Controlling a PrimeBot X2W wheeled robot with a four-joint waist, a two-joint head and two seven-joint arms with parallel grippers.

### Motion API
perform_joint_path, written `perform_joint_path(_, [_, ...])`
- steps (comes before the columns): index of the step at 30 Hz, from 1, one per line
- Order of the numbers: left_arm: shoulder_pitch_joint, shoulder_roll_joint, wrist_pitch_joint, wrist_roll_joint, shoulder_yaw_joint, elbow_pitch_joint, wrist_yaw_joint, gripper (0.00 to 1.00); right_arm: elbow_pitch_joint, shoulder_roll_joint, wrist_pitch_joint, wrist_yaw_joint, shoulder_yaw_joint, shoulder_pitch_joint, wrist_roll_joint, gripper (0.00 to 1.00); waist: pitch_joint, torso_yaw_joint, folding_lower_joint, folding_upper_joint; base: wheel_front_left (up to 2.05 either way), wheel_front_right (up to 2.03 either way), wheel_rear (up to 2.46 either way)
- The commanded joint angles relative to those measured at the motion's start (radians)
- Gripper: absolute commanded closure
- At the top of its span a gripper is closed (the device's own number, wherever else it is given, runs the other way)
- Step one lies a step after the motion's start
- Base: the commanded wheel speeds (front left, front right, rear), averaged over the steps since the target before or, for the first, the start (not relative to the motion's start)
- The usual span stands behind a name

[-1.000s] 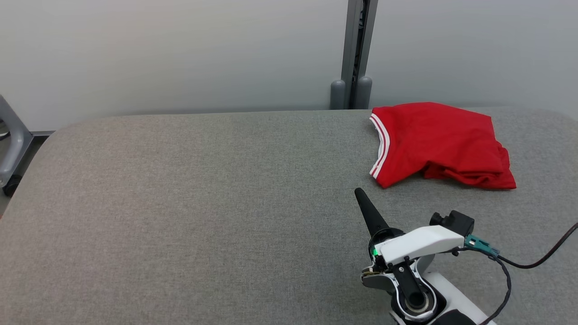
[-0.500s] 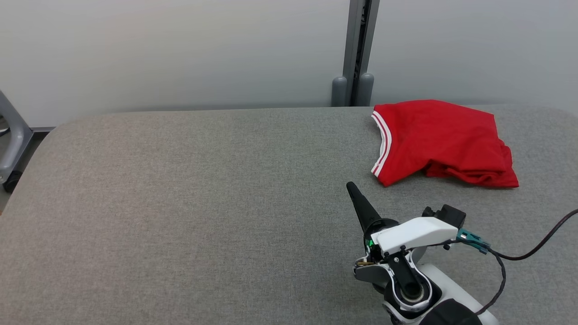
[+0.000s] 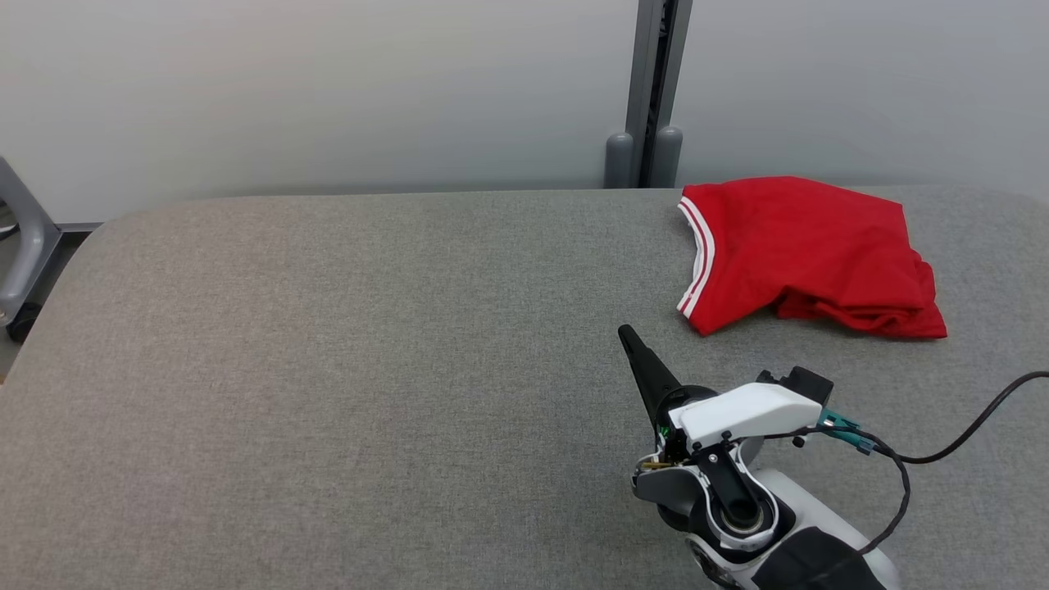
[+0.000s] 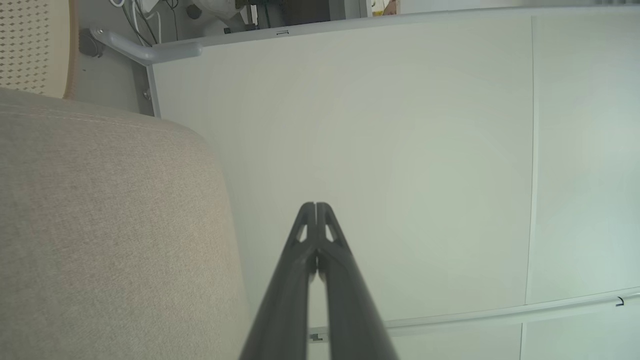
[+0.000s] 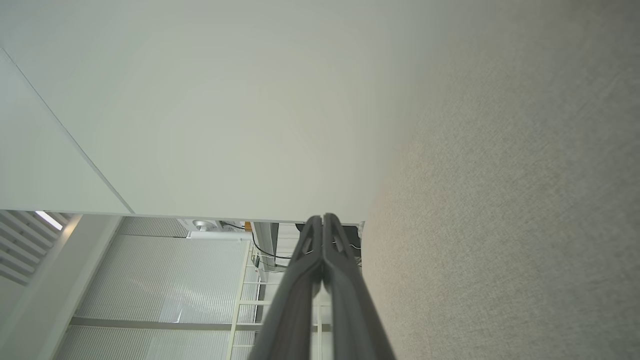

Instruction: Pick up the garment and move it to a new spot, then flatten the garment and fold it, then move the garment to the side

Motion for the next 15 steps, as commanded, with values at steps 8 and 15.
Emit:
perform_joint_path(8, [-0.037, 0.011, 0.037, -0.053, 0.041, 0.008, -0.007, 1.0, 0.007, -0.009, -0.004, 0.001, 0.027, -0.042, 0.074, 1.0, 0.005, 0.002, -0.0001, 0.0, 0.0, 0.0, 0.0])
perform_joint_path(15, [-0.044, 0.013, 0.05, -0.071, 0.055, 0.011, -0.005, 1.0, 0.011, -0.01, -0.004, 0.001, 0.038, -0.046, 0.101, 1.0, 0.008, 0.003, -0.0001, 0.0, 0.0, 0.0, 0.0])
